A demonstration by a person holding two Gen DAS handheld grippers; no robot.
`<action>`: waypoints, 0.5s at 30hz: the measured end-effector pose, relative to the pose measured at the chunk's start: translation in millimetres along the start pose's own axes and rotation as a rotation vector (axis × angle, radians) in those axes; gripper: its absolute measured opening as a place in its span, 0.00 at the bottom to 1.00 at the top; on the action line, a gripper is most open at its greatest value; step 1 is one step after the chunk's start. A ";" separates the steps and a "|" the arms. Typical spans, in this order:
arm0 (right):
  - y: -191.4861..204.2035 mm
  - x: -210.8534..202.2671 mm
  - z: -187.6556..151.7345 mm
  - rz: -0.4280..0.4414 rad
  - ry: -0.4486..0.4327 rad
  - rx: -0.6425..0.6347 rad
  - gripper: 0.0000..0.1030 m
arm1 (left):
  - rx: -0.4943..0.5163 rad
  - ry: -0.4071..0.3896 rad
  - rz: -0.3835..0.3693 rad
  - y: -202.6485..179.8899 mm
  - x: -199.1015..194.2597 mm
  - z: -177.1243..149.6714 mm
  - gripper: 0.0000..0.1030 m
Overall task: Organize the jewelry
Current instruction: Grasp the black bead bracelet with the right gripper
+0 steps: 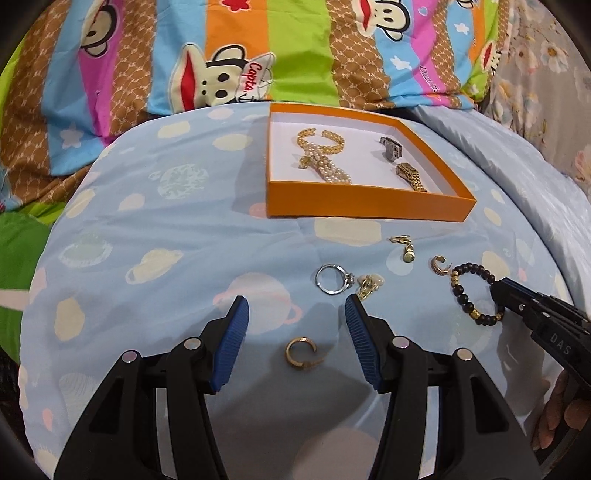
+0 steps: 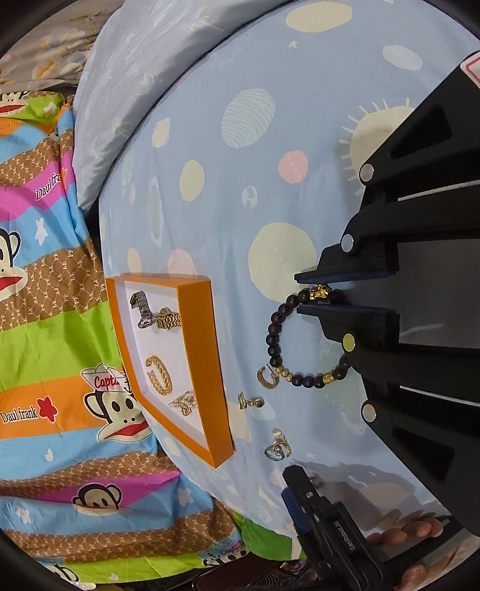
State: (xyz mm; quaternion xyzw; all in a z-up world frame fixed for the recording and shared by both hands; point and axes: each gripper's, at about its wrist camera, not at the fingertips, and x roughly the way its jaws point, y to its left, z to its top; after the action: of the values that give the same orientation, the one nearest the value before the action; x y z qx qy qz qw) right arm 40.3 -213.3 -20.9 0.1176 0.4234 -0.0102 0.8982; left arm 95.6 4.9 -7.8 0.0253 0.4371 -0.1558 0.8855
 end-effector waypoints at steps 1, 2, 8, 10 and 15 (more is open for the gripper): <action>0.2 -0.2 -0.1 0.002 0.000 0.002 0.10 | 0.007 0.004 0.002 -1.3 2.6 1.4 0.51; -0.5 -0.4 -0.3 0.007 0.000 0.006 0.10 | 0.020 0.007 0.003 -3.4 5.9 3.4 0.51; -1.6 -0.4 0.0 0.013 0.000 0.013 0.10 | 0.079 0.011 0.012 -13.2 16.5 12.6 0.51; -1.9 -0.4 0.3 0.013 0.000 0.012 0.10 | 0.083 0.012 0.012 -14.8 18.7 14.2 0.51; -1.1 -0.5 0.6 0.014 -0.001 0.007 0.10 | 0.098 0.002 -0.013 -18.0 17.3 14.0 0.35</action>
State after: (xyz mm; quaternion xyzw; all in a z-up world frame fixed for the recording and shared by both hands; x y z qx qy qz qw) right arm 40.3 -214.5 -20.4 0.1235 0.4220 -0.0055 0.8981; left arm 110.8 -19.2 -11.1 0.0659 0.4301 -0.1827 0.8817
